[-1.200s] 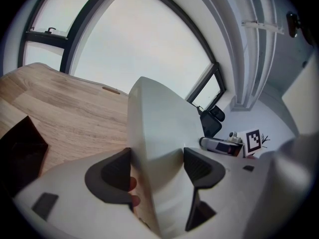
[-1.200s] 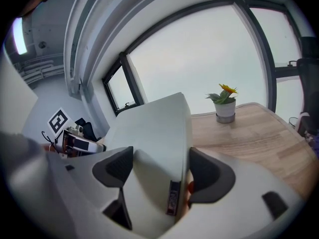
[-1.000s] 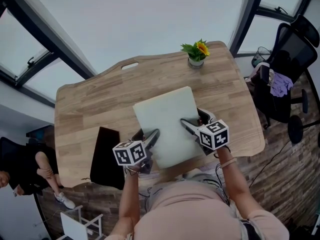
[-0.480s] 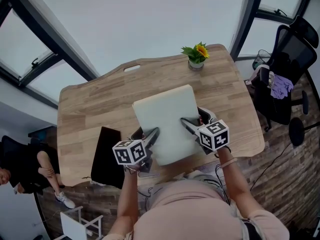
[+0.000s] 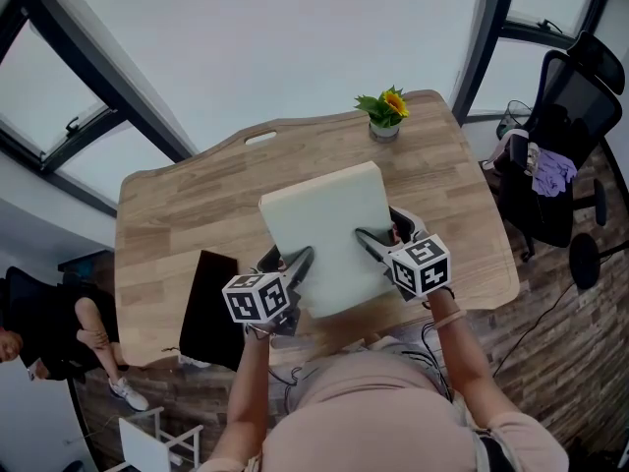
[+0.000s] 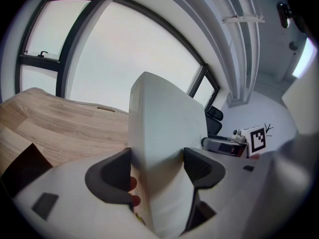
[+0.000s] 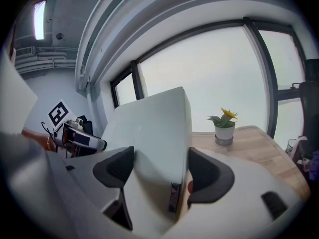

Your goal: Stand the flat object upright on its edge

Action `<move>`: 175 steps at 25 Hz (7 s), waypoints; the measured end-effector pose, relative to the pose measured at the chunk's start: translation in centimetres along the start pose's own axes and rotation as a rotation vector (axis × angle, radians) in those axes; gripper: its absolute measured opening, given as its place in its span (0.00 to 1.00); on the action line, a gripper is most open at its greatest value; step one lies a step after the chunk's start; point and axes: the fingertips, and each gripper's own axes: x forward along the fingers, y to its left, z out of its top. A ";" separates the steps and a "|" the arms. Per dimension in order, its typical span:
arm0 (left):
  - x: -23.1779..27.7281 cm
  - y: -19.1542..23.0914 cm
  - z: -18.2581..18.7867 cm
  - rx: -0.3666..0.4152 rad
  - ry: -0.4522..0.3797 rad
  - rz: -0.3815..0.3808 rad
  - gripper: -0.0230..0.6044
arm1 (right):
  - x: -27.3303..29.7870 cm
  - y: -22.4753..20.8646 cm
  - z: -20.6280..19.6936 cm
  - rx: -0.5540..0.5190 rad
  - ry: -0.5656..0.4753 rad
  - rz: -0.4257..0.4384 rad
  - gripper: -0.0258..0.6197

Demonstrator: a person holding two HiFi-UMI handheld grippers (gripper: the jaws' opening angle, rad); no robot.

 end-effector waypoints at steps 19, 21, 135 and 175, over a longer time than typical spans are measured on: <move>-0.3 -1.2 2.0 0.125 -0.106 0.053 0.52 | -0.9 -0.3 2.0 -0.115 -0.088 -0.039 0.56; -0.3 -1.2 2.1 0.141 -0.119 0.058 0.52 | -1.0 -0.3 2.3 -0.138 -0.101 -0.048 0.56; -6.7 -5.8 -1.3 0.338 -0.303 0.223 0.53 | -8.4 1.3 0.6 -0.181 -0.227 -0.109 0.51; -10.4 -8.8 -4.0 0.286 -0.354 0.253 0.52 | -12.5 3.3 -0.5 -0.160 -0.285 -0.076 0.40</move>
